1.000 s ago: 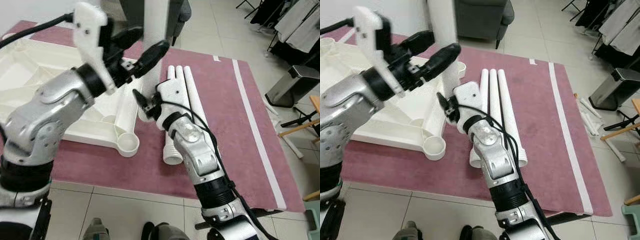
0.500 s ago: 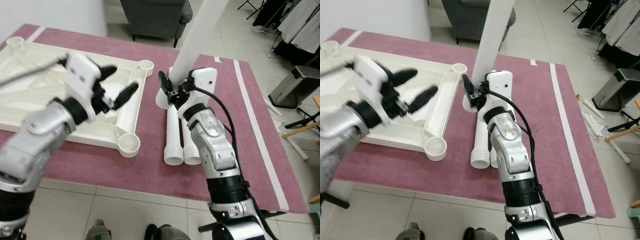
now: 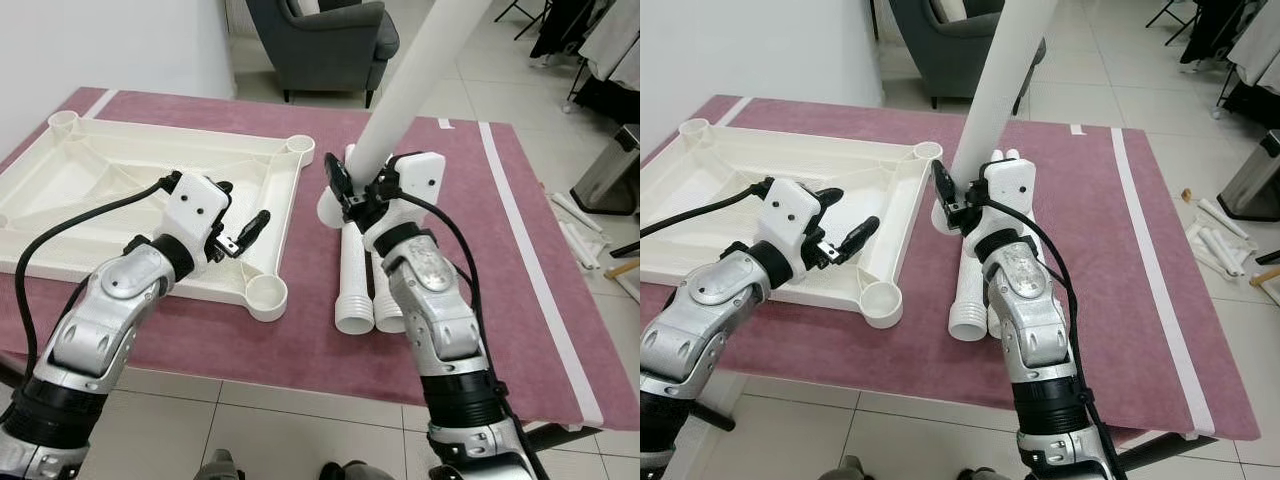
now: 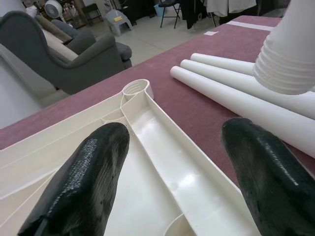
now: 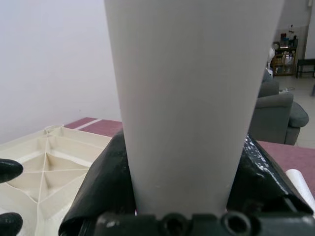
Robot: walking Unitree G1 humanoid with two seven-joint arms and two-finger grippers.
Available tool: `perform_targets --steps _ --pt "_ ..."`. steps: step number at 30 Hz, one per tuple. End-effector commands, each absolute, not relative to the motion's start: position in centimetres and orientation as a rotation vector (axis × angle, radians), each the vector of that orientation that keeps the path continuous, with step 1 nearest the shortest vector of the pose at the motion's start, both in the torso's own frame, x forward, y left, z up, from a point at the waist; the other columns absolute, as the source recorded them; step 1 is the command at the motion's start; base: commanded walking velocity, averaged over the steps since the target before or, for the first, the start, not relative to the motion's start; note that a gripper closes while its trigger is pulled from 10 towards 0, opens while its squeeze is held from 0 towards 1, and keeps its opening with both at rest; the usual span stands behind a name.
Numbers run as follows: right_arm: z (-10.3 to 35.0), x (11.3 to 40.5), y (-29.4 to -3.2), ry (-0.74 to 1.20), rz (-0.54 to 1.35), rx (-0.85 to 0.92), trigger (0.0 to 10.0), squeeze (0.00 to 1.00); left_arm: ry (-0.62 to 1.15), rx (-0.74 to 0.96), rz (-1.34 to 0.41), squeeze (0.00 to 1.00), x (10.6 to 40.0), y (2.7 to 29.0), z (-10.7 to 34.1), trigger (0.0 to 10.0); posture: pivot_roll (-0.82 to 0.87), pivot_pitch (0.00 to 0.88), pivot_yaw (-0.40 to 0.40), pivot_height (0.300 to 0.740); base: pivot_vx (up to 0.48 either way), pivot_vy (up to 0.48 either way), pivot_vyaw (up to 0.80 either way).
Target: Building children table
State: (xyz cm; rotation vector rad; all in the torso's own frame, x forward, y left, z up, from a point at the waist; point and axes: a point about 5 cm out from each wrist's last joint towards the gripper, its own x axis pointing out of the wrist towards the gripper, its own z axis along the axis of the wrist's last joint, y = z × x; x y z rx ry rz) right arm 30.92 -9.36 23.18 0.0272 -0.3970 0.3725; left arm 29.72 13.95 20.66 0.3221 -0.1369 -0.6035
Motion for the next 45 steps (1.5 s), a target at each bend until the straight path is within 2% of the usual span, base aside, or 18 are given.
perform_targets --steps 1,8,16,25,36,38,45 --pt "23.3 30.6 -9.3 -0.402 0.394 0.017 10.0 0.0 -0.172 0.315 -0.384 0.0 30.5 15.2 21.0 10.0 0.08 0.043 0.023 0.74 0.0 0.0 0.0" --pt "23.1 30.7 -9.6 -0.384 0.413 -0.01 10.0 0.0 -0.186 0.316 -0.366 0.0 30.5 14.9 20.4 10.0 0.09 0.044 -0.007 0.74 0.0 0.38 0.0" --pt "23.2 30.7 -8.8 -0.381 0.446 -0.005 10.0 0.0 -0.207 0.318 -0.382 0.0 30.5 14.6 20.1 10.0 0.09 0.044 -0.016 0.74 0.0 0.48 0.0" --pt "23.1 30.6 -8.7 -0.377 0.45 -0.002 10.0 0.0 -0.206 0.329 -0.403 0.0 30.5 14.3 19.8 10.0 0.09 0.043 -0.014 0.74 0.0 0.099 0.0" --pt "23.0 30.2 -9.1 -0.357 0.439 -0.01 10.0 0.0 -0.154 0.379 -0.576 0.0 29.6 12.5 18.4 10.0 0.09 0.047 -0.011 0.74 0.0 0.0 0.0" --pt "22.8 29.0 -9.6 -0.33 0.498 -0.038 10.0 0.0 -0.114 0.423 -0.654 0.0 29.0 12.1 17.5 10.0 0.09 0.055 -0.015 0.74 0.0 0.0 0.0" --pt "22.6 27.3 -11.0 -0.264 0.604 -0.06 10.0 0.0 -0.061 0.496 -0.762 0.0 28.3 11.8 16.0 10.0 0.07 0.071 -0.022 0.74 0.0 0.0 0.0"
